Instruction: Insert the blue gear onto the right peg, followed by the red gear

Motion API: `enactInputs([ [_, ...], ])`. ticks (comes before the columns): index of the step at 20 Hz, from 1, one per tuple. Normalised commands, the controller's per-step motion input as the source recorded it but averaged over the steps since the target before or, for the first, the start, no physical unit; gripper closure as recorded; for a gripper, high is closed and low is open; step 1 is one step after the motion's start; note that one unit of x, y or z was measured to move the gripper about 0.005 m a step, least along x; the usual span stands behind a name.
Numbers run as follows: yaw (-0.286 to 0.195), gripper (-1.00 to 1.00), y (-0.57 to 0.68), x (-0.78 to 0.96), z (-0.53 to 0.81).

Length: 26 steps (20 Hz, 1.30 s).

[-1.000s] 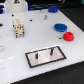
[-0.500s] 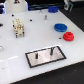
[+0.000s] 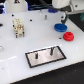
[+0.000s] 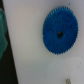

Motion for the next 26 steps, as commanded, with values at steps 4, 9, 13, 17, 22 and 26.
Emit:
enactInputs([
  [4, 0.000, -1.00, -0.24, -0.19, -0.45],
  [9, 0.000, -1.00, -0.11, -0.18, -0.10],
  [13, 0.000, -1.00, -0.06, -0.58, -0.10],
  [17, 0.000, -1.00, -0.13, -0.69, -0.17],
  [22, 0.000, -1.00, -0.09, -0.27, -0.10],
  [26, 0.000, 1.00, -0.04, -0.06, -0.11],
])
